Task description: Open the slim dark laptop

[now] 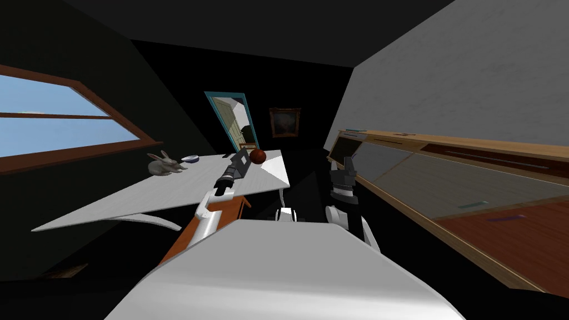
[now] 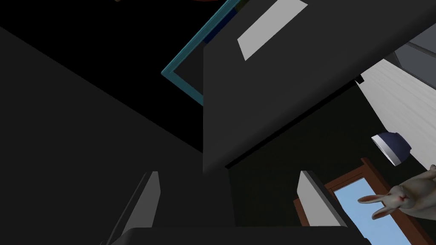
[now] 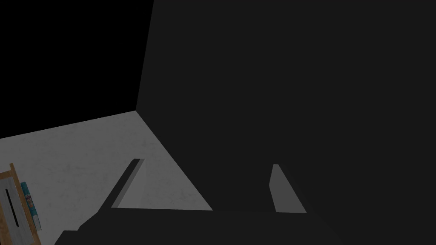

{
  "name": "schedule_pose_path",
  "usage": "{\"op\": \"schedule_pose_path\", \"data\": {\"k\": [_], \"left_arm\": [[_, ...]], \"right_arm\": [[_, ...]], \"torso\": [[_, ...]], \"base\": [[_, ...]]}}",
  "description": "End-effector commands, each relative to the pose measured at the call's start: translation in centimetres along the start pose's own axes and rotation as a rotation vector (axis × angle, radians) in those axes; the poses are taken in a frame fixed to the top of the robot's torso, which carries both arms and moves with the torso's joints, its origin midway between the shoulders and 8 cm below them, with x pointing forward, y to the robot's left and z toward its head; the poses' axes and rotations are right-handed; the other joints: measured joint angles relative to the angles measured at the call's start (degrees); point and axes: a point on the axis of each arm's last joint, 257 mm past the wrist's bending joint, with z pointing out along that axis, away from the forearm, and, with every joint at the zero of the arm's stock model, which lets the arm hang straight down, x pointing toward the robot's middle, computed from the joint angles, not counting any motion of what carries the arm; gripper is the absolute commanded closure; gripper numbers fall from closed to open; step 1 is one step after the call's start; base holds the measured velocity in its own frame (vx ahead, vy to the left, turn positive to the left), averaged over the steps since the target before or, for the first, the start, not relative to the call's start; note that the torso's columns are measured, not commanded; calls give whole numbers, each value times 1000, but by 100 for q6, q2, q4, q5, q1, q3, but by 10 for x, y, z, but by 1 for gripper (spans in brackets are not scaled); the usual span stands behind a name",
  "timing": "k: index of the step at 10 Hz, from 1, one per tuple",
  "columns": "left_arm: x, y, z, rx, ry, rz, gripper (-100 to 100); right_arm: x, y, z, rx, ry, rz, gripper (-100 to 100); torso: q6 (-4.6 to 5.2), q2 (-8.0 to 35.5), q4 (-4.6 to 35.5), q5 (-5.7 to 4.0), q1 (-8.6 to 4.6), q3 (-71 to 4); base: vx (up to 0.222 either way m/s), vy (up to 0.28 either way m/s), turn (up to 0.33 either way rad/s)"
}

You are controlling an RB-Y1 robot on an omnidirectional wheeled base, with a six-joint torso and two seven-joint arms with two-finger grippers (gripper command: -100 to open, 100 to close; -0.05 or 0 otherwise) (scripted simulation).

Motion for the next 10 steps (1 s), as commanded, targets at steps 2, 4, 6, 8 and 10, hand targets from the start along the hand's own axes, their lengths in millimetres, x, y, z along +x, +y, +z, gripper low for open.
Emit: {"op": "schedule_pose_path", "data": {"k": [2, 4, 6, 8, 10], "left_arm": [[-13, 30, 11, -89, -18, 45, -100], [-21, 43, 15, -130, -28, 63, -100], [-18, 40, 13, -118, -25, 57, -100], [-15, 39, 15, -133, -23, -20, 100], [-11, 37, 17, -148, -19, -98, 100]], "right_arm": [[0, 0, 0, 0, 0, 0, 0], [0, 0, 0, 0, 0, 0, 0], [0, 0, 0, 0, 0, 0, 0], [0, 0, 0, 0, 0, 0, 0], [0, 0, 0, 0, 0, 0, 0]], "torso": [[0, 1, 0, 0, -2, 1], [0, 1, 0, 0, 0, 1], [-2, 4, 1, 0, -1, 2], [2, 3, 2, -1, -2, 2], [6, 24, 10, 35, 47, 20]], "base": [[23, 6, -123], [19, 7, -104], [4, 2, -10], [-15, 34, 8], [-48, 123, 2]]}}
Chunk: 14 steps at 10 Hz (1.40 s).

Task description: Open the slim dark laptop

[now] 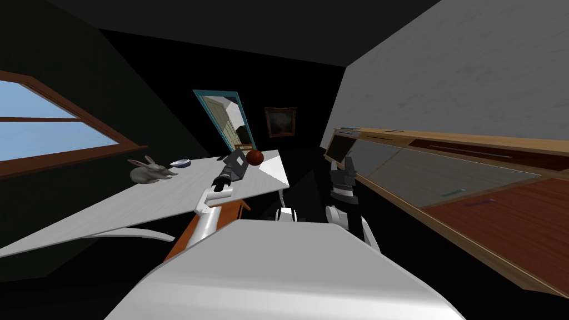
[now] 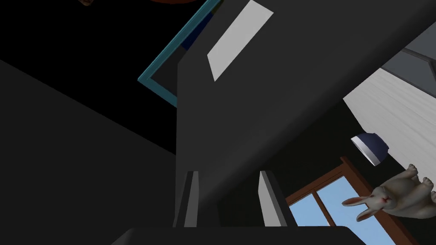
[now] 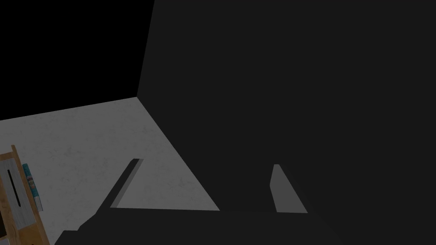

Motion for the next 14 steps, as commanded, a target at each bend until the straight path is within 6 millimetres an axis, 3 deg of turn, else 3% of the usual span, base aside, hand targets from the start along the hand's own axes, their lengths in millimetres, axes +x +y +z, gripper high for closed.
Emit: {"op": "schedule_pose_path", "data": {"k": [1, 6, 7, 14], "left_arm": [[8, -2, 1, -25, 17, -126, 100], [21, -9, 3, -62, 48, -316, 100], [19, -8, 2, -56, 42, -288, 100], [72, -7, 6, -121, 119, -655, 100]], "right_arm": [[0, 0, 0, 0, 0, 0, 0], [0, 0, 0, 0, 0, 0, 0], [0, 0, 0, 0, 0, 0, 0], [0, 0, 0, 0, 0, 0, 0]], "torso": [[1, -14, -20, 2, -13, -8], [-3, -38, -18, -27, -41, -28], [-3, -31, -12, -32, -46, -23], [-9, -9, 2, -38, -47, -11]], "base": [[-39, 106, -4], [-37, 93, 3], [-12, 43, -3], [-37, 103, 40]]}}
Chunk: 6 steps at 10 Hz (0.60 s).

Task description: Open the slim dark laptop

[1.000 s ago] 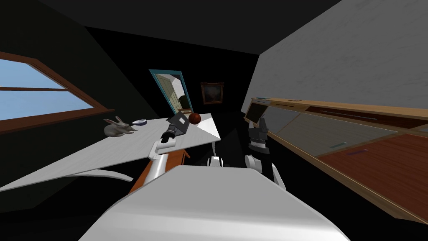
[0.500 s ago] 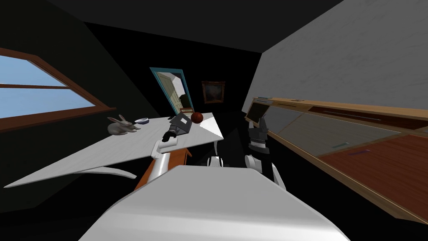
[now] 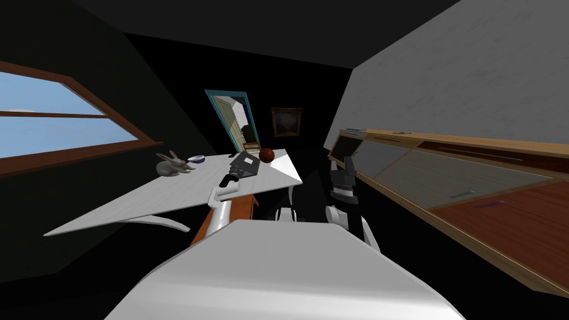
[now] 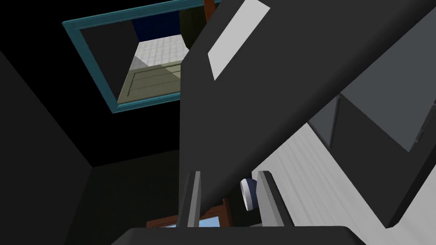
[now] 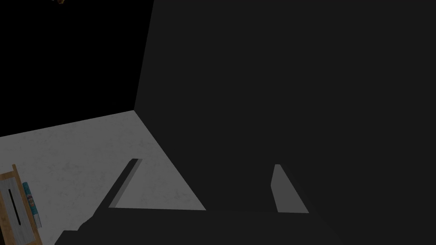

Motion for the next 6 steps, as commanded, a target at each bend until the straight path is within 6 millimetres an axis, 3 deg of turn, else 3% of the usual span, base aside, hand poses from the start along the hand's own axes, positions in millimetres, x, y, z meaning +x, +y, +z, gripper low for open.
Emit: {"op": "schedule_pose_path", "data": {"k": [1, 2, 6], "left_arm": [[14, 6, 2, -16, 24, -117, 100], [10, 6, 1, -17, 18, -88, 100], [43, 34, 0, -56, 62, -294, 100]], "right_arm": [[0, 0, 0, 0, 0, 0, 0], [0, 0, 0, 0, 0, 0, 0], [0, 0, 0, 0, 0, 0, 0]], "torso": [[1, -2, 0, -4, -5, -1], [3, -7, 0, -8, -16, -5], [14, -15, -9, -6, -32, -9]], "base": [[-19, 96, 35], [-7, 42, 6], [-8, 32, 12]]}}
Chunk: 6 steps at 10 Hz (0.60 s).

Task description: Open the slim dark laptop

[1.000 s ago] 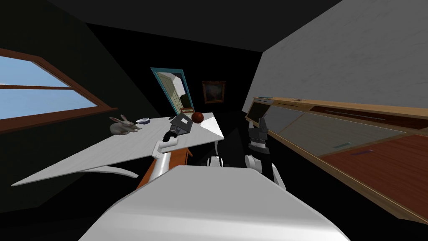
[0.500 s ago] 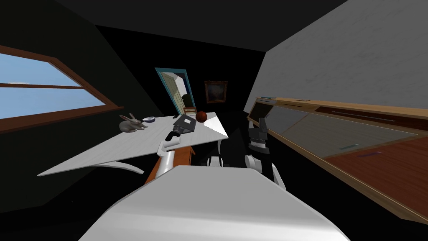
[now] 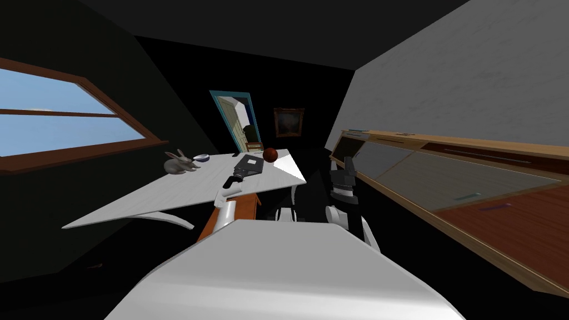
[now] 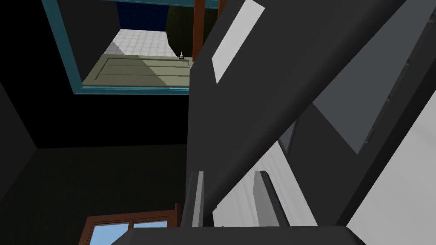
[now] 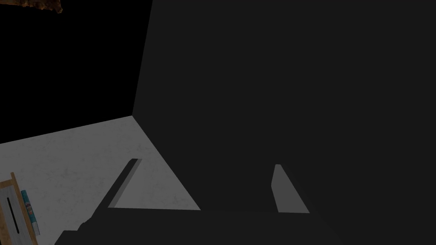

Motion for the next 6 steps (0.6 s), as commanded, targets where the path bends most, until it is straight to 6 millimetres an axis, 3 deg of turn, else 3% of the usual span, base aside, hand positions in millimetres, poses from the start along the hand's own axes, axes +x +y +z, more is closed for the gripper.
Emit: {"op": "schedule_pose_path", "data": {"k": [1, 6], "left_arm": [[3, -5, -2, -8, 5, -44, -100], [-3, -31, -9, -8, -6, -48, -100]], "right_arm": [[0, 0, 0, 0, 0, 0, 0], [0, 0, 0, 0, 0, 0, 0]], "torso": [[-6, -1, 3, -2, 11, -1], [-10, -1, -3, 9, 32, -1]], "base": [[3, 0, -29], [-3, 1, -23]]}}
